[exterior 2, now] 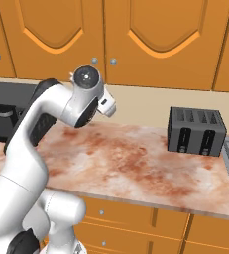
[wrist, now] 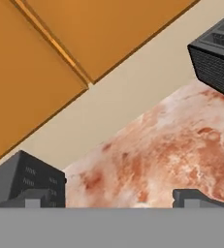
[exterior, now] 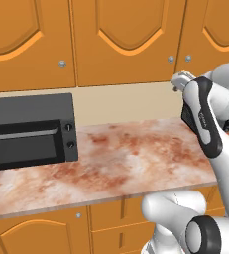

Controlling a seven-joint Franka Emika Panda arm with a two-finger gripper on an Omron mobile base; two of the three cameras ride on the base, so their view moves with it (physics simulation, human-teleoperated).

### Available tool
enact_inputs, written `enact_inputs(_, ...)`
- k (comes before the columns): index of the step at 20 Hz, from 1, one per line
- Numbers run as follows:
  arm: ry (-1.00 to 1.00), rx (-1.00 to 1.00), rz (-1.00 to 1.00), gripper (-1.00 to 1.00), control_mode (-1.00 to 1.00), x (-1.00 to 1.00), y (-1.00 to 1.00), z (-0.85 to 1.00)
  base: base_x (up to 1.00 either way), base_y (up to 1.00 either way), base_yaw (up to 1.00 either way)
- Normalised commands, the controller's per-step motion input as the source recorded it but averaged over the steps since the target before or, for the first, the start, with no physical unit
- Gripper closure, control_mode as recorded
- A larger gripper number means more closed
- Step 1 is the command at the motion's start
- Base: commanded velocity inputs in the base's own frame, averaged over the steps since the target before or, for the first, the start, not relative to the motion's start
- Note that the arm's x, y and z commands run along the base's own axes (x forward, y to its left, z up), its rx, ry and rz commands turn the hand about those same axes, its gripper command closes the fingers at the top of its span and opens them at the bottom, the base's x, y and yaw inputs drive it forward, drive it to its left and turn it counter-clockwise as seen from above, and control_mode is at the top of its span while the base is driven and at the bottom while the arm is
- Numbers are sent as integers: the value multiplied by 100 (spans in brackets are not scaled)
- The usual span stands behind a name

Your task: Move the mayonnaise and mustard from the cabinet to the dining counter.

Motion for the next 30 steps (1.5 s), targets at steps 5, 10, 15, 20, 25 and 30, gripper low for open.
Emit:
enact_inputs(5,-8,0,-5,-100,-100,0,-38,39,0,0,0)
enact_inputs(10,-12,1,0,-100,-100,0,-32,31,0,0,0)
enact_inputs(15,-9,0,0,-100,-100,0,-24,30,0,0,0)
enact_inputs(20,-4,0,0,-100,-100,3,-15,29,0,0,0)
enact_inputs(25,-3,0,0,-100,-100,10,-7,26,0,0,0)
enact_inputs(30,0,0,0,-100,-100,20,0,18,0,0,0)
